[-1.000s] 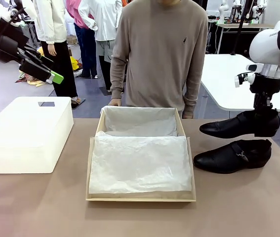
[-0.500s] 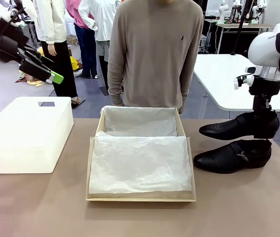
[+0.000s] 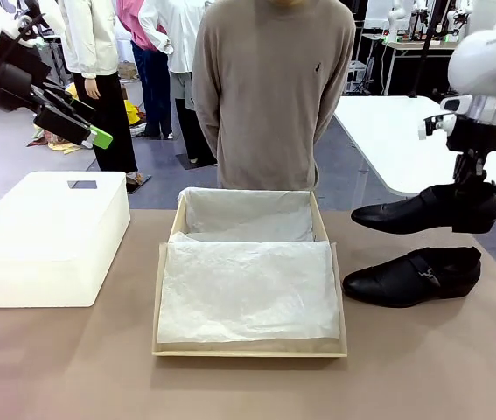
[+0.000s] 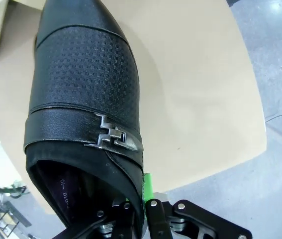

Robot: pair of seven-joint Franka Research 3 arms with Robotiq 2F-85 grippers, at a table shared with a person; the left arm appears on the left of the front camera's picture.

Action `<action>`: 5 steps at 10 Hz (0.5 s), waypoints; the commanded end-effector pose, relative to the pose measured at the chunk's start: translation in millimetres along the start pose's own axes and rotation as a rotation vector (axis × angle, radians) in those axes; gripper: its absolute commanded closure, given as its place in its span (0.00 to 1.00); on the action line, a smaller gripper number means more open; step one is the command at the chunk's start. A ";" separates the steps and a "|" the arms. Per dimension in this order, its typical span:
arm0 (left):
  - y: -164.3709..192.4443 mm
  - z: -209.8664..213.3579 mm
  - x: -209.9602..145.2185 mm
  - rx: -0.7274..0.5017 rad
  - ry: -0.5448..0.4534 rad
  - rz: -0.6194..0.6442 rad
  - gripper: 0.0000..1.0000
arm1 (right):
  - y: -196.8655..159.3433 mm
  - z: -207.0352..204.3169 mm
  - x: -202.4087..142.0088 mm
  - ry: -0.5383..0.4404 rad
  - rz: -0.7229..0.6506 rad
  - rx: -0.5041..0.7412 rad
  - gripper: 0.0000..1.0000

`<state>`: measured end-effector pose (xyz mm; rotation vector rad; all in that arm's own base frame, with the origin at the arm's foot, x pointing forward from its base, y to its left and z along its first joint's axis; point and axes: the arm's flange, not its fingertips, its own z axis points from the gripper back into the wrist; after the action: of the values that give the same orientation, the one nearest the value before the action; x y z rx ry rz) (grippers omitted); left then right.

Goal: Pack the shoes into the box.
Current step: Place one shoe of the Shoes into the Shoes Box.

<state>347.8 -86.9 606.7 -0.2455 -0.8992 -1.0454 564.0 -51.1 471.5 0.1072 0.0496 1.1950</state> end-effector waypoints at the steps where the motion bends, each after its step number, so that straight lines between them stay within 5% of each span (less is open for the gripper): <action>1: 1.2 0.1 -0.9 -0.014 -0.011 -0.009 0.00 | 20.0 39.4 25.1 -0.014 -0.057 0.018 1.00; 5: 1.2 0.1 -0.9 -0.014 -0.011 -0.009 0.00 | 63.0 81.0 98.1 0.014 -0.048 -0.007 1.00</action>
<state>347.8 -86.9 606.7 -0.2453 -0.8992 -1.0454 544.8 41.1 551.3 0.0934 0.0536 1.1638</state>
